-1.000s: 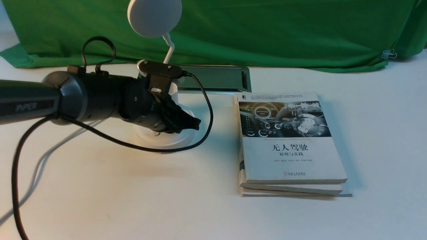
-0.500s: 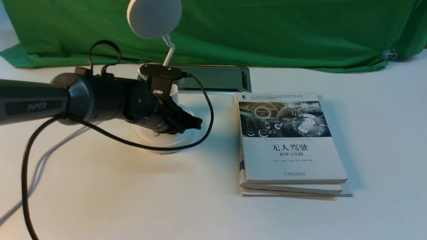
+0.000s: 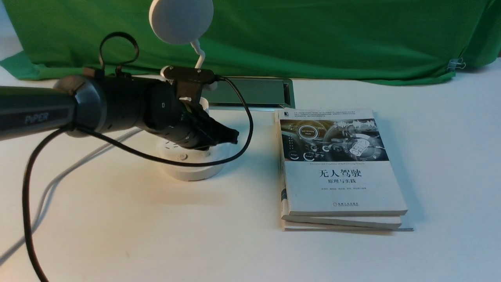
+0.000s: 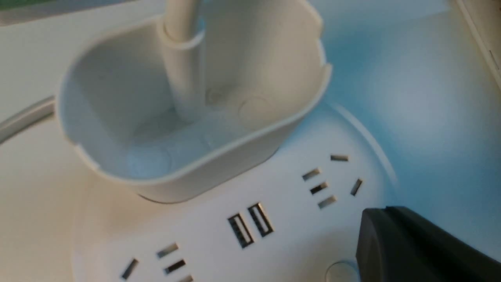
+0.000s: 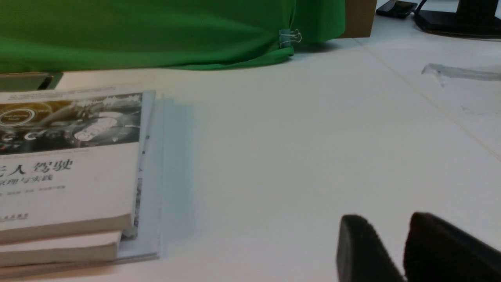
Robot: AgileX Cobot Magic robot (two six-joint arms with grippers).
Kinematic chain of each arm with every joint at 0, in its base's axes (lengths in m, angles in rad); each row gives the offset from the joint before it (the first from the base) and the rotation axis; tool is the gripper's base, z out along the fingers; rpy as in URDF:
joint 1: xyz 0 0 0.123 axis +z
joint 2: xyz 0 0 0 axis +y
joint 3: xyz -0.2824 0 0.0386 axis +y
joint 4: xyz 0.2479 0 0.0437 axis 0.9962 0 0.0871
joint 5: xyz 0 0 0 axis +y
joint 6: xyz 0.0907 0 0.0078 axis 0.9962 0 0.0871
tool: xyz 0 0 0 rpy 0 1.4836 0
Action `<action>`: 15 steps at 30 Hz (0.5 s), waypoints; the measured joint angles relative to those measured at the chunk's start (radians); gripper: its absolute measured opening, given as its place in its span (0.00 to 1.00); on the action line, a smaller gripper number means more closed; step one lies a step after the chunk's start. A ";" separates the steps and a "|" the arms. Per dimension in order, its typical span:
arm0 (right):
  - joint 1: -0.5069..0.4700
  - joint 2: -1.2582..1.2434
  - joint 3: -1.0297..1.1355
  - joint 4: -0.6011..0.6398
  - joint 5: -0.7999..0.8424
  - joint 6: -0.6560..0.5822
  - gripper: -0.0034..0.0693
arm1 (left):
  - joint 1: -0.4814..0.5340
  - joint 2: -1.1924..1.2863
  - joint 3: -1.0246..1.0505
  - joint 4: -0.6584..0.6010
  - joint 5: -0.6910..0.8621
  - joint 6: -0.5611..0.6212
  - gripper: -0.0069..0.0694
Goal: Turn on the desk lamp on the white desktop with your hand.
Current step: 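Press the power button on the lamp base to turn the lamp on with the left gripper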
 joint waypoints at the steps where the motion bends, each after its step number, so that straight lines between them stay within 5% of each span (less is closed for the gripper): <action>1: 0.000 0.000 0.000 0.000 0.000 0.000 0.38 | 0.000 0.000 0.000 0.000 0.008 0.000 0.09; 15: 0.000 0.000 0.000 0.000 0.000 0.000 0.38 | 0.000 0.000 0.000 0.055 0.042 -0.003 0.09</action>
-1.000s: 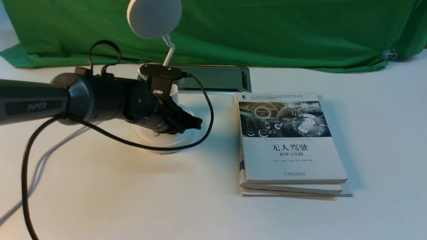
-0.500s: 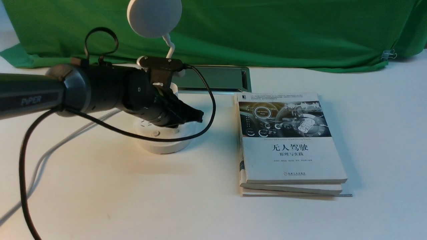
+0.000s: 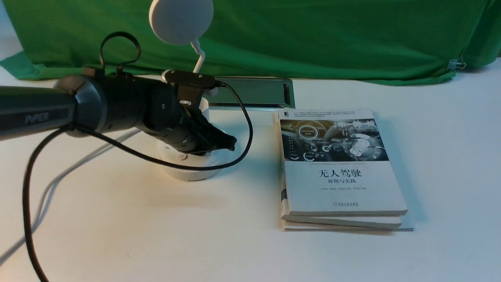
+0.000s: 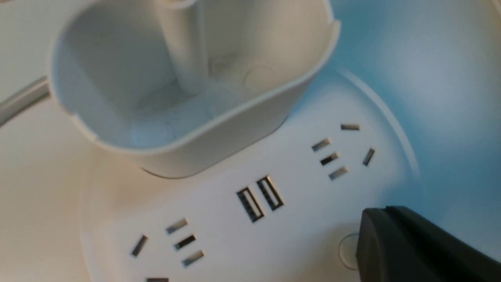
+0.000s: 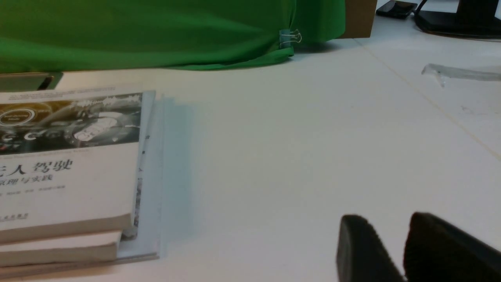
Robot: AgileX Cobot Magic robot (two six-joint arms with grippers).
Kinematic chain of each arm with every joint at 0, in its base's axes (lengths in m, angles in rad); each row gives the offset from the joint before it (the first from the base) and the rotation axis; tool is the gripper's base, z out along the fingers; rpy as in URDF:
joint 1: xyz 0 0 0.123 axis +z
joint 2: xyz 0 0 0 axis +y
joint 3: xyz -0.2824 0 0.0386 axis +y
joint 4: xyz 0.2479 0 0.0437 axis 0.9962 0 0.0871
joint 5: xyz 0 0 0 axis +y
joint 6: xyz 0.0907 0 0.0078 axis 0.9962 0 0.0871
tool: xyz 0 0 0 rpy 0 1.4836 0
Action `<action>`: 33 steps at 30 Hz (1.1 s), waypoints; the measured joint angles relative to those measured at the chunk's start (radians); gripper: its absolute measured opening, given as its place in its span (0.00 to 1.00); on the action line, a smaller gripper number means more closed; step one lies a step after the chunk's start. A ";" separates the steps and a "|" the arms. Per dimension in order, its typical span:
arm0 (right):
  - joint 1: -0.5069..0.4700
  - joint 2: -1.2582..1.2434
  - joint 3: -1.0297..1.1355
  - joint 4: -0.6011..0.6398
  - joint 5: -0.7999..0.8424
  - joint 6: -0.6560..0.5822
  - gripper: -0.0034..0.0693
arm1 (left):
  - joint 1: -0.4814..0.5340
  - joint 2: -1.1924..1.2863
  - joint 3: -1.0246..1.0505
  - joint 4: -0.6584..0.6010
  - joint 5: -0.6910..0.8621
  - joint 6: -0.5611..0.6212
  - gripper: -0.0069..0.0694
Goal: Turn on the desk lamp on the white desktop with your hand.
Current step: 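Press the power button on the lamp base to turn the lamp on with the left gripper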
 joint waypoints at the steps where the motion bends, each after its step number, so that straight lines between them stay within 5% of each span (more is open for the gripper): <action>1: 0.000 0.000 0.000 0.000 0.000 0.000 0.38 | 0.000 0.000 0.000 0.008 0.001 0.000 0.09; 23: 0.000 0.000 0.000 0.000 0.000 0.000 0.38 | -0.001 0.036 -0.026 0.030 0.015 -0.025 0.09; 33: 0.000 0.000 0.000 0.000 0.000 0.000 0.38 | -0.001 -0.119 0.017 -0.054 0.227 -0.010 0.09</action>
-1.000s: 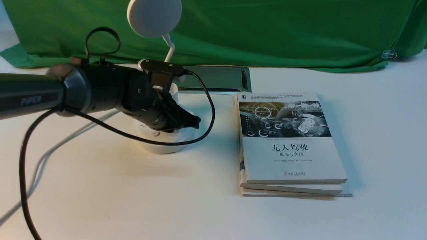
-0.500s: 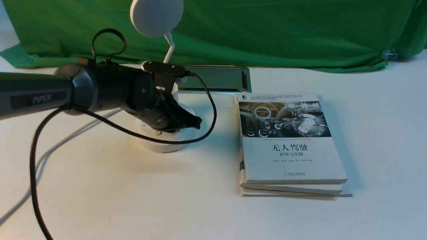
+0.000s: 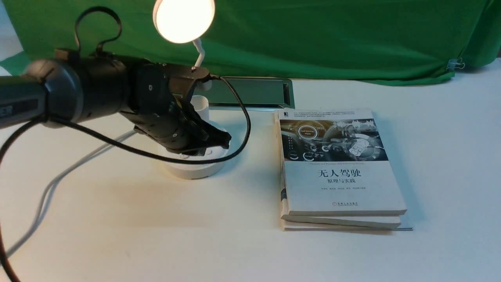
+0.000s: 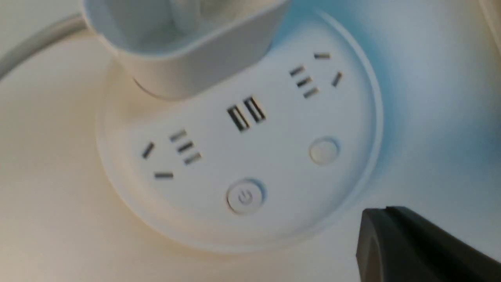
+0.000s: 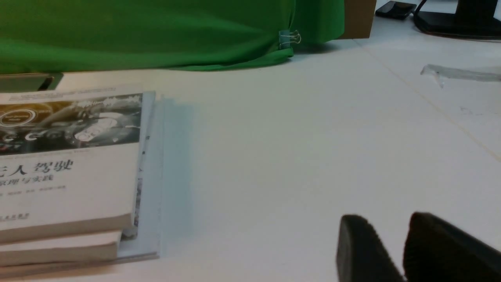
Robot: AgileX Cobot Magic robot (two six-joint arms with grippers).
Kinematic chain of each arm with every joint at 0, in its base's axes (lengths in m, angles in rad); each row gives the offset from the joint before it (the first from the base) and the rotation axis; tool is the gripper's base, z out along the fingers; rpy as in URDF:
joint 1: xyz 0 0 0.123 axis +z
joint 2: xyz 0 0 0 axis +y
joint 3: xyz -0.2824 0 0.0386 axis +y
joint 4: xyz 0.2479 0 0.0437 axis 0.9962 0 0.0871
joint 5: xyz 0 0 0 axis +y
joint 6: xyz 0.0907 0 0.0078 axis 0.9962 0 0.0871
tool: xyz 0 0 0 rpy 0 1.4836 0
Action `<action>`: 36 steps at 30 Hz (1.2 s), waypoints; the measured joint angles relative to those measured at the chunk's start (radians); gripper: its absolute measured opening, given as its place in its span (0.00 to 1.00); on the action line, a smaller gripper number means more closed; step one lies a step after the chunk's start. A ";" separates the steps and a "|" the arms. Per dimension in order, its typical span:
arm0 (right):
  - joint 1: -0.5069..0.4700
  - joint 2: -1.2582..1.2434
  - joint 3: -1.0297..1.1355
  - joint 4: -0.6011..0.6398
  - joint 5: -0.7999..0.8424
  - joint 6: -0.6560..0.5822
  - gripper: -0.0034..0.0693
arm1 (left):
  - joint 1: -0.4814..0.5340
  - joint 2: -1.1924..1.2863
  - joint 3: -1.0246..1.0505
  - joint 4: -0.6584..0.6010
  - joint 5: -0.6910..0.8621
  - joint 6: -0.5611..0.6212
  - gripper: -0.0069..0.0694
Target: Turn on the desk lamp on the white desktop with your hand.
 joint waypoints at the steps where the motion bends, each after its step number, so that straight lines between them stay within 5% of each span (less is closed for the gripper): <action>1: 0.000 0.000 0.000 0.000 0.000 0.000 0.38 | 0.000 -0.012 0.026 -0.032 0.010 0.020 0.09; 5: 0.000 0.000 0.000 0.000 0.000 0.000 0.38 | 0.000 -0.091 0.156 -0.166 0.009 0.113 0.09; 11: 0.000 0.000 0.000 0.000 0.000 0.000 0.38 | 0.000 -0.475 0.510 -0.658 -0.083 0.556 0.09; 17: 0.000 0.000 0.000 0.000 0.000 0.000 0.38 | 0.000 -0.821 0.694 -0.992 -0.197 0.906 0.09; 28: 0.000 0.000 0.000 0.000 0.000 0.000 0.38 | 0.000 -1.036 0.775 -1.007 -0.274 0.952 0.09; 36: 0.000 0.000 0.000 0.000 0.000 0.000 0.38 | 0.000 -1.061 0.786 -0.776 -0.282 0.953 0.09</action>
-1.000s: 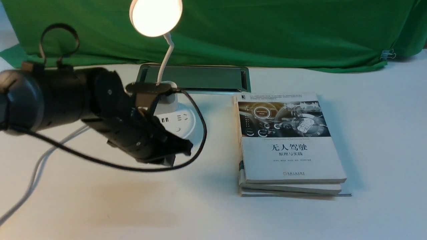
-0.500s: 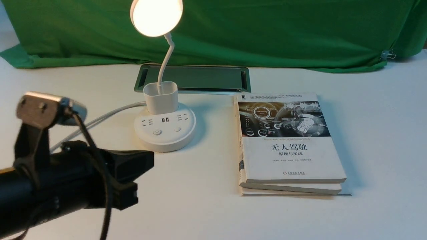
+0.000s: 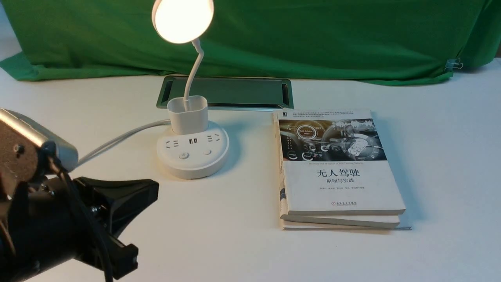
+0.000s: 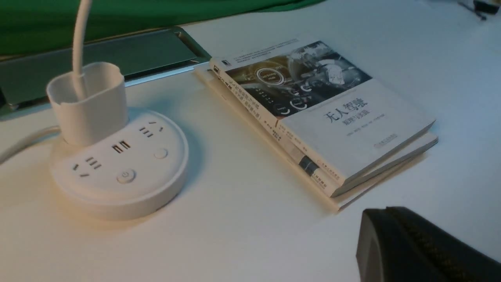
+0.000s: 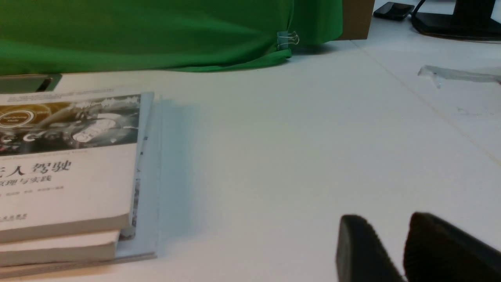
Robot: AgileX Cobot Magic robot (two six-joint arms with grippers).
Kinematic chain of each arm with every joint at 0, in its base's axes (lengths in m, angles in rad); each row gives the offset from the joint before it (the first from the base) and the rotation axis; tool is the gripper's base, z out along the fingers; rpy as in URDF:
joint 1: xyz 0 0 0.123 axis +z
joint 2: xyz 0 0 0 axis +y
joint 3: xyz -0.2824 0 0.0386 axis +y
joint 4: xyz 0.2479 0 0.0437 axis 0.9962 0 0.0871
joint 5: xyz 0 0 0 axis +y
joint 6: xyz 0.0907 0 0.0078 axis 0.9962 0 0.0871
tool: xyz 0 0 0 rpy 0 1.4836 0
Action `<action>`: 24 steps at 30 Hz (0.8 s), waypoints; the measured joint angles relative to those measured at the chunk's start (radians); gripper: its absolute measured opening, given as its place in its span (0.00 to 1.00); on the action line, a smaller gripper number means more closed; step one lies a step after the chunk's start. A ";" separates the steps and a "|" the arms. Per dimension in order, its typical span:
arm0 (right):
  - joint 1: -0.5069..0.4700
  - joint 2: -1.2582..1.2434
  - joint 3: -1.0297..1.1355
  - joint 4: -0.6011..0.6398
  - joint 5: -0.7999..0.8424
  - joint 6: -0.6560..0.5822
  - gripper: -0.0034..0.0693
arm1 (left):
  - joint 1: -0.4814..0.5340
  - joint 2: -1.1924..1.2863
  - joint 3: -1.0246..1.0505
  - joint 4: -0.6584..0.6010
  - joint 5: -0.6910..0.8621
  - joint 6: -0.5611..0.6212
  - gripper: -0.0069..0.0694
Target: Turn on the desk lamp on the white desktop with your hand.
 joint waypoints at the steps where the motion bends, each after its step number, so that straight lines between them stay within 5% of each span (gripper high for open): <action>1: 0.000 0.000 0.000 0.000 0.000 0.000 0.38 | 0.000 -0.023 0.012 0.060 -0.009 0.000 0.09; 10: 0.000 0.000 0.000 0.000 0.000 0.000 0.38 | 0.000 -0.424 0.263 0.563 -0.086 0.001 0.09; 17: 0.000 0.000 0.000 0.000 0.000 0.000 0.38 | 0.000 -0.727 0.449 0.639 -0.397 -0.023 0.09; 24: 0.000 0.000 0.000 0.000 0.000 0.000 0.38 | 0.048 -0.746 0.468 0.740 -0.558 -0.032 0.09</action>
